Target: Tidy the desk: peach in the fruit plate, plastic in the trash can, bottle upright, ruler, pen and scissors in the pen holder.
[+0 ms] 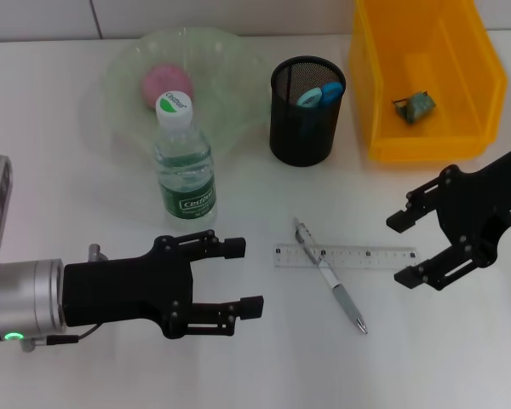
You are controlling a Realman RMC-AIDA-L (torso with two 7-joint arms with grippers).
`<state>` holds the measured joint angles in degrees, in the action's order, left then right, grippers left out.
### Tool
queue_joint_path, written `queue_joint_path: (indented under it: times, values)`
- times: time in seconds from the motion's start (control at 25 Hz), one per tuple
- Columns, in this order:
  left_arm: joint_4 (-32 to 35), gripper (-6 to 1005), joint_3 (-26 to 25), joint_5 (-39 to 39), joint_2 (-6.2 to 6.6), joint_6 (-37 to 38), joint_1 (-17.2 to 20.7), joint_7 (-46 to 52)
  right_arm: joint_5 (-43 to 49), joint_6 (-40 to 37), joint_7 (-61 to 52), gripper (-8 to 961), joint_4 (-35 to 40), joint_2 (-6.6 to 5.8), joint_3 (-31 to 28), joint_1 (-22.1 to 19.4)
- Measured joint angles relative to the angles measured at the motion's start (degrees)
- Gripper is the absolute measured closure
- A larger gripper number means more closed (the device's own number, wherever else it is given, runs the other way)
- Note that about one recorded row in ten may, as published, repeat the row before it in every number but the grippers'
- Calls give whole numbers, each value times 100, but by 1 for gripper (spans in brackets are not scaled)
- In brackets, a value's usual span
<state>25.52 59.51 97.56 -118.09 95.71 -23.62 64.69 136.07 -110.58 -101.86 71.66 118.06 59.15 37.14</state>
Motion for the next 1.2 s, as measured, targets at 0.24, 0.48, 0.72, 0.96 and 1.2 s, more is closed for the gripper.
queue_joint_path:
  times: [0.24, 0.48, 0.72, 0.96, 1.2]
  values:
    - [-35, 155, 50, 162, -17, -35, 18, 64, 575, 439, 193, 217, -358, 46, 553, 379]
    - [-79, 155, 38, 210, -20, -59, 66, 72, 558, 936, 644, 217, -1039, 99, 941, 789]
    - [-99, 155, 14, 211, -6, -41, 92, 119, 331, 1932, 801, 216, -1674, 144, 1637, 953]
    - [-97, 155, 51, 348, 42, 3, 142, 215, -235, 2423, 996, 217, -2016, 144, 1898, 943]
    - [-91, 155, 20, 527, 188, -28, 202, 336, -352, 2745, 1004, 218, -2192, 147, 2042, 993]
